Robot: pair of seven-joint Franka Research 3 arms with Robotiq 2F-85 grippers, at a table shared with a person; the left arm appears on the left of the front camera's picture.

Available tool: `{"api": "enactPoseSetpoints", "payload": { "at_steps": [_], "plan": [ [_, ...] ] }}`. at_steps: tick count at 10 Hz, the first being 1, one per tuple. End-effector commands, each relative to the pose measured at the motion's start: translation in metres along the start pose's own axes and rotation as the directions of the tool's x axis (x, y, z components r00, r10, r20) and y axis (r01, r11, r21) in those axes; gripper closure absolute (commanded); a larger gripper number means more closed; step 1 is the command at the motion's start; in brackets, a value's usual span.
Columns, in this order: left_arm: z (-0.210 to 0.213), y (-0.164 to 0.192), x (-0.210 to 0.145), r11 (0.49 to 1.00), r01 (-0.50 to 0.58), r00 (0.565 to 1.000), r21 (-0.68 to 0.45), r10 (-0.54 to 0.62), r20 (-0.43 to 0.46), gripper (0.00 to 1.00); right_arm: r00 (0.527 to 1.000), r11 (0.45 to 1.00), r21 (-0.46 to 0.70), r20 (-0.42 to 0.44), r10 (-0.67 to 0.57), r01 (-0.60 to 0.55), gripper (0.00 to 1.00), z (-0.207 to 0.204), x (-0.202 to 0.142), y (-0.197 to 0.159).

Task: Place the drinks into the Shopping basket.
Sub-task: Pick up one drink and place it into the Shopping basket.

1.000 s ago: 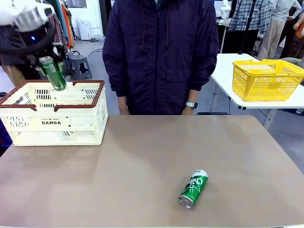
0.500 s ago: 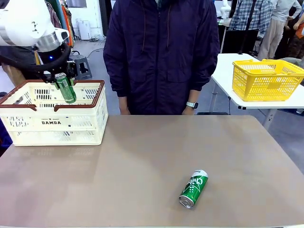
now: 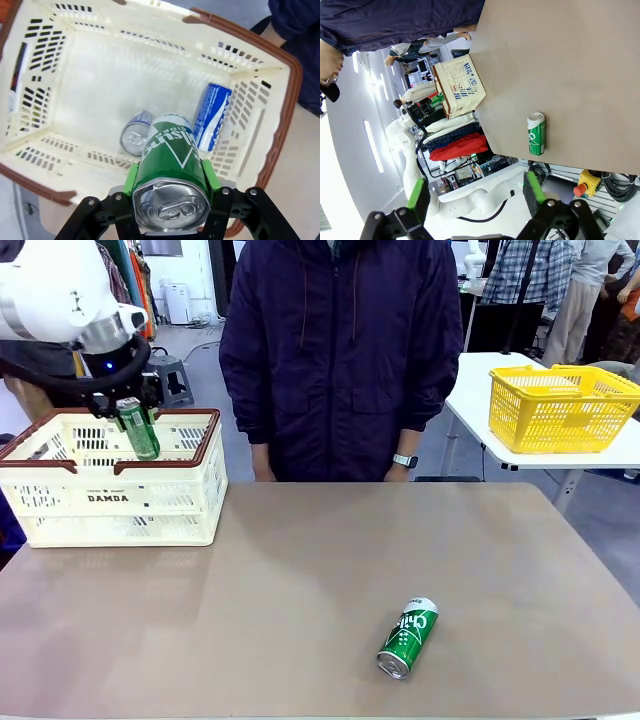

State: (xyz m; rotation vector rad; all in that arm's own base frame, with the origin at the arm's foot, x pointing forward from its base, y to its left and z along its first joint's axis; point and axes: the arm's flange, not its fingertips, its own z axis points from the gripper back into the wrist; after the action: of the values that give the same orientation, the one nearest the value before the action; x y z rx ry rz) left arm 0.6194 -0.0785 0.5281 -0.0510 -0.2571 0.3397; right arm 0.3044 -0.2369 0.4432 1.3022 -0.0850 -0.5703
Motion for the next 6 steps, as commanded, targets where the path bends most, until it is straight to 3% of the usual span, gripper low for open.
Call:
{"api": "enactPoseSetpoints", "payload": {
  "at_steps": [1,4,6],
  "plan": [
    [-0.025,-0.005,0.009,1.000,-0.013,1.000,-0.017,0.013,0.022,1.00,1.000,1.000,0.016,-0.004,-0.009,0.009,0.00,0.001,-0.001,0.005],
    [-0.059,-0.005,0.003,1.000,0.011,1.000,-0.004,-0.010,0.020,1.00,1.000,1.000,0.016,-0.004,-0.009,0.009,0.00,0.001,-0.001,0.005],
    [-0.078,-0.008,0.001,1.000,0.029,0.999,0.004,-0.029,-0.027,1.00,1.000,1.000,0.016,-0.004,-0.009,0.009,0.00,0.001,-0.001,0.005]
  ]
}}
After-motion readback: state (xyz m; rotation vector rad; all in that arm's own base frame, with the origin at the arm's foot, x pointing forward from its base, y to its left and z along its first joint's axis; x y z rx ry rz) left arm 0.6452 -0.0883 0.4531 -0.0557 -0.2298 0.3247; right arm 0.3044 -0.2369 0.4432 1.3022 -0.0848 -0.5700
